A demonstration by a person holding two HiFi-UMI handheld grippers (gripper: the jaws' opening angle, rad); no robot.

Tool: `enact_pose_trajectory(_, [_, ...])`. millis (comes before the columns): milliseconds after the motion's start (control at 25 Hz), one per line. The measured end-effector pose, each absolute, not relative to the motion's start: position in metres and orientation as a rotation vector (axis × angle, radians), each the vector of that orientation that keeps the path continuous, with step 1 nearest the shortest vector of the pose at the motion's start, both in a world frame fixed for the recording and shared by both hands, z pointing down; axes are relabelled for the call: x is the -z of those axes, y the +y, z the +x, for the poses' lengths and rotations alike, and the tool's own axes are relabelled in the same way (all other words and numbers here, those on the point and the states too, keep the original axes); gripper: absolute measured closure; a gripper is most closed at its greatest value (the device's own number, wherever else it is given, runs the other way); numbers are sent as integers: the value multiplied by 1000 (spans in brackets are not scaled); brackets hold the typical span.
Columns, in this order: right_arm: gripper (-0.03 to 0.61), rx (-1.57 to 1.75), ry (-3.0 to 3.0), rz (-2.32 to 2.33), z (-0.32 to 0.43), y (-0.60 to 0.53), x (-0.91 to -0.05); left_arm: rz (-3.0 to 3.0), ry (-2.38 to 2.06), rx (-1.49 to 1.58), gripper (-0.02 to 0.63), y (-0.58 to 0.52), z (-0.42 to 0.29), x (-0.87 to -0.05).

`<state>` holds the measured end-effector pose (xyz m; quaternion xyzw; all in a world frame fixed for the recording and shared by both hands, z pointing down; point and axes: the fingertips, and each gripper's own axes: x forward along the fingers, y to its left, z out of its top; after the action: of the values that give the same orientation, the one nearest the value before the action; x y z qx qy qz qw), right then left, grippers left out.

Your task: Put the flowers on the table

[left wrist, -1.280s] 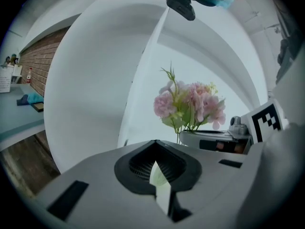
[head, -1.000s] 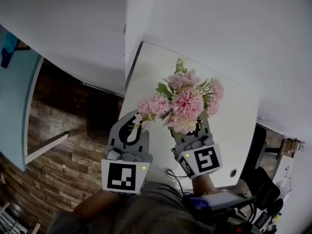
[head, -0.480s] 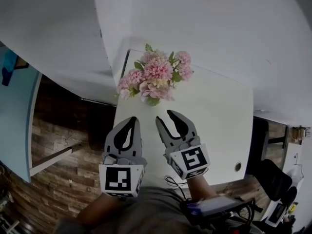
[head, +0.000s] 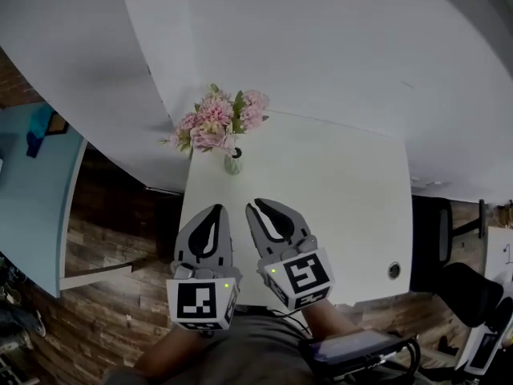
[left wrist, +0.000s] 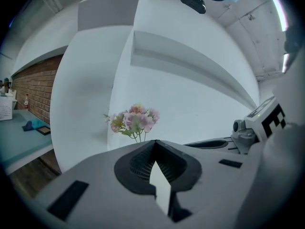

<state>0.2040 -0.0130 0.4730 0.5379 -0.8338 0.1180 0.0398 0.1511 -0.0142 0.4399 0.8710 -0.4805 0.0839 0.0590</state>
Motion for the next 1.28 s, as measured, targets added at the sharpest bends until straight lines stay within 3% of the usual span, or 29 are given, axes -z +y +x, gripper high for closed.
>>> enact_pose_trajectory(160, [570,-332,-2578,1671,210,16,-443,2680,-1518,-206,606,16,157,-412])
enact_pose_trajectory(640, [572,-110,-2627,1734,238,68,-373,2776,-1602,-140,606,77,179,-361])
enact_pose_trajectory(1280, [572,-94,-2662,1717,240,83,-372,2784,-1609,-97,606,91,187,-360])
